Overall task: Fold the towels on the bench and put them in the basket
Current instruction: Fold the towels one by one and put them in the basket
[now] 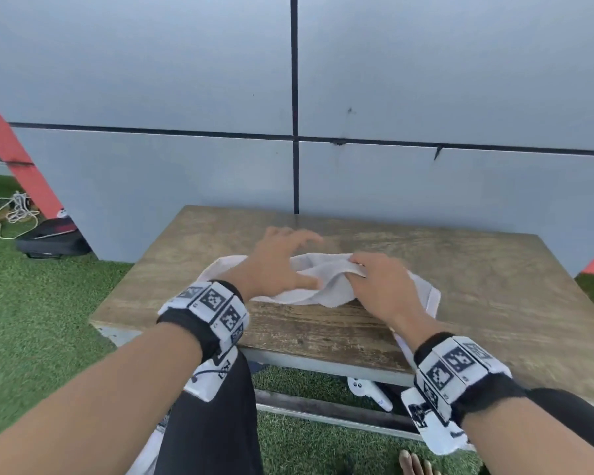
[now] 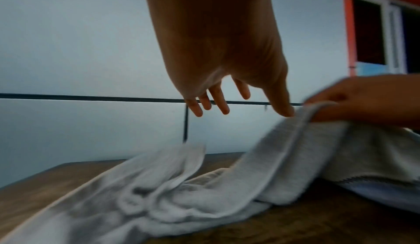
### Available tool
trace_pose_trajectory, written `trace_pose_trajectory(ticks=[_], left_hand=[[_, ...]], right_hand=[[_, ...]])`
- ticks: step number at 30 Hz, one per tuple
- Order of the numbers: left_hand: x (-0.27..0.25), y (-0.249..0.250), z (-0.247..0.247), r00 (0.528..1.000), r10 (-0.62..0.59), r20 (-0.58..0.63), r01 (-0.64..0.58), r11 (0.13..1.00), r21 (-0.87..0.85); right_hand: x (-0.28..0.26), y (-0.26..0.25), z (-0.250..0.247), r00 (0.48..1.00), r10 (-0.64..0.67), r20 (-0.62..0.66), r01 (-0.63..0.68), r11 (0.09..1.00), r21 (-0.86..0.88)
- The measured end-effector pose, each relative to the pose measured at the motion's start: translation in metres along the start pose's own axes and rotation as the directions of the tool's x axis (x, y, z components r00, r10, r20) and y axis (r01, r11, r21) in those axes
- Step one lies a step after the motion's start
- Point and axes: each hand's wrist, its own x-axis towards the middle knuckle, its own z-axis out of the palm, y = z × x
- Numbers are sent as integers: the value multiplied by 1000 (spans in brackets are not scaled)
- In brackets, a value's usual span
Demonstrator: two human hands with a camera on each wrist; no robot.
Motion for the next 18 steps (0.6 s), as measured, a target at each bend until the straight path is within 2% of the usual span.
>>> trace_pose_trajectory(ticks=[1, 2, 3, 5, 7, 9, 11, 14, 15, 17, 18], left_hand=[[1, 13, 8, 998, 63, 31, -63, 998, 1], [3, 23, 14, 993, 116, 9, -116, 993, 0], [5, 28, 17, 993, 119, -28, -119, 993, -1], [10, 26, 17, 991, 49, -124, -55, 997, -50], [11, 22, 9, 980, -11, -200, -5, 997, -78], [10, 17, -2, 956, -60, -287, 37, 995, -88], [12, 7, -12, 931, -128, -342, 97, 989, -107], [15, -5, -11, 949, -201, -245, 213, 977, 21], [13, -4, -7, 965, -175, -193, 187, 981, 47], [8, 5, 6, 994, -22, -109, 22, 1000, -2], [7, 14, 12, 992, 62, -107, -67, 997, -38]], right_hand=[[2, -11, -2, 1000, -26, -1, 26, 1000, 12], [4, -18, -3, 999, -40, -7, 40, 999, 29], [4, -24, -6, 999, -39, -18, 40, 998, 40], [4, -24, -11, 999, -28, -41, 30, 998, 57], [1, -15, -17, 1000, -5, -14, 5, 1000, -11], [-3, -2, -23, 997, 64, 32, -60, 991, -116], [-9, 10, -27, 992, 118, 45, -111, 985, -133], [-15, 13, -28, 994, 107, 6, -107, 994, -32], [-14, 10, -28, 996, 92, -5, -92, 996, 0], [-11, -2, -26, 999, 34, -15, -34, 998, 48], [-9, -9, -25, 1000, 0, -25, 2, 998, 67]])
